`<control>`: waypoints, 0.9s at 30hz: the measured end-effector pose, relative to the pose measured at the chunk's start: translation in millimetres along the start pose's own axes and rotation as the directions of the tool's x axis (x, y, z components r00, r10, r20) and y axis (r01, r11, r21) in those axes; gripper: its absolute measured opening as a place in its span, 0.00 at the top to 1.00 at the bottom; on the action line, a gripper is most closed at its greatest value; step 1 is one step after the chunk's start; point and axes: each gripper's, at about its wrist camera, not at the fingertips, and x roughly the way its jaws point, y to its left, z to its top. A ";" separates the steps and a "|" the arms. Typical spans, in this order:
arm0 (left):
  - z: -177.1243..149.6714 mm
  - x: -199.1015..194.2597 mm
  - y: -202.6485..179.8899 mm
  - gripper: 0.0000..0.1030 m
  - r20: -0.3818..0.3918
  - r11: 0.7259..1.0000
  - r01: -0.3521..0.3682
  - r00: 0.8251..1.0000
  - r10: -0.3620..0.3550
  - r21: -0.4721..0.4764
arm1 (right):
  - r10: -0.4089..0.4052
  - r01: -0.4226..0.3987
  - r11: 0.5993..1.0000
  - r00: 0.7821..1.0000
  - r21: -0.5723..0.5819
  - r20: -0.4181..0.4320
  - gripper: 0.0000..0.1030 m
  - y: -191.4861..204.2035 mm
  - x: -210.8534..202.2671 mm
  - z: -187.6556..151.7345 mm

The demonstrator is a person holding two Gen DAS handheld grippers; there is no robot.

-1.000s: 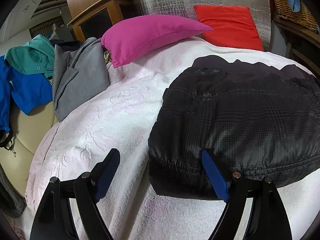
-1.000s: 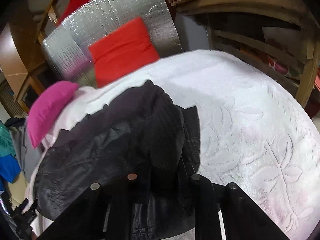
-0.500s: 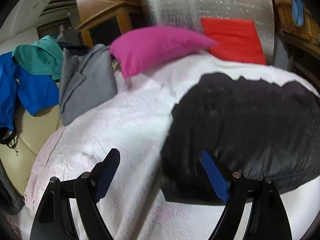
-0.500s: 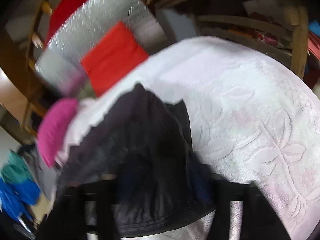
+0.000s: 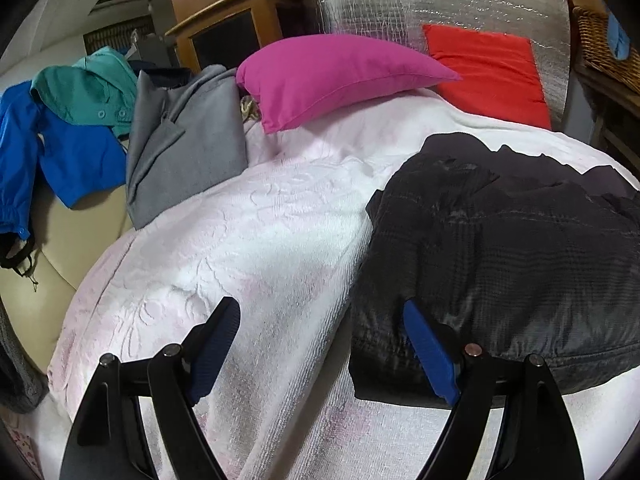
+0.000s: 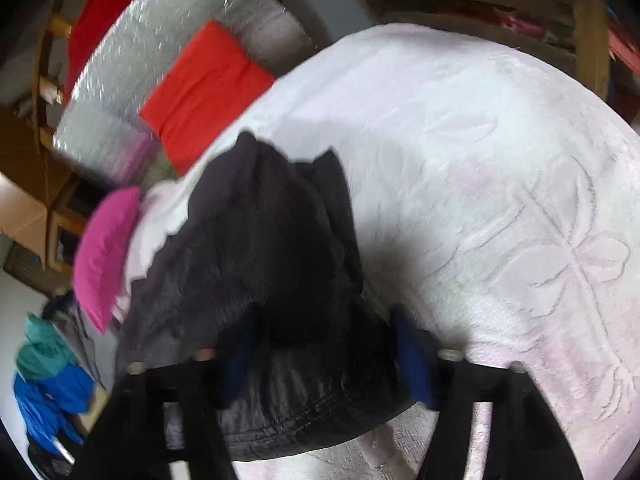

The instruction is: Fold large clothes

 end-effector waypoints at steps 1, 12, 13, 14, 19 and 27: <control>0.0 -1.5 -0.7 0.18 0.007 1.000 -0.003 1.000 0.003 0.005 | -0.029 0.030 0.999 1.000 -0.042 0.009 0.52 6.0 0.0 -3.6; 4.2 -14.8 0.7 0.18 0.087 1.000 -0.029 0.996 0.028 0.008 | -0.102 0.110 0.983 0.993 -0.150 0.060 0.80 27.5 2.4 -14.6; 4.5 -15.0 1.0 0.18 0.090 0.999 -0.031 0.995 0.030 0.007 | -0.102 0.111 0.983 0.993 -0.150 0.062 0.79 27.4 1.5 -15.5; 4.8 -15.5 1.5 0.18 0.092 1.000 -0.031 0.995 0.031 0.005 | -0.099 0.108 0.983 0.993 -0.150 0.066 0.77 27.7 -1.1 -16.0; 5.9 -17.1 2.2 0.18 0.104 0.999 -0.032 0.994 0.031 0.001 | -0.023 0.025 0.999 0.999 -0.040 0.039 0.73 14.8 -14.6 -9.7; 6.2 -18.6 3.1 0.18 0.110 0.999 -0.036 0.993 0.036 0.000 | 0.041 -0.045 0.999 0.987 0.024 0.157 0.33 0.9 -54.0 -0.5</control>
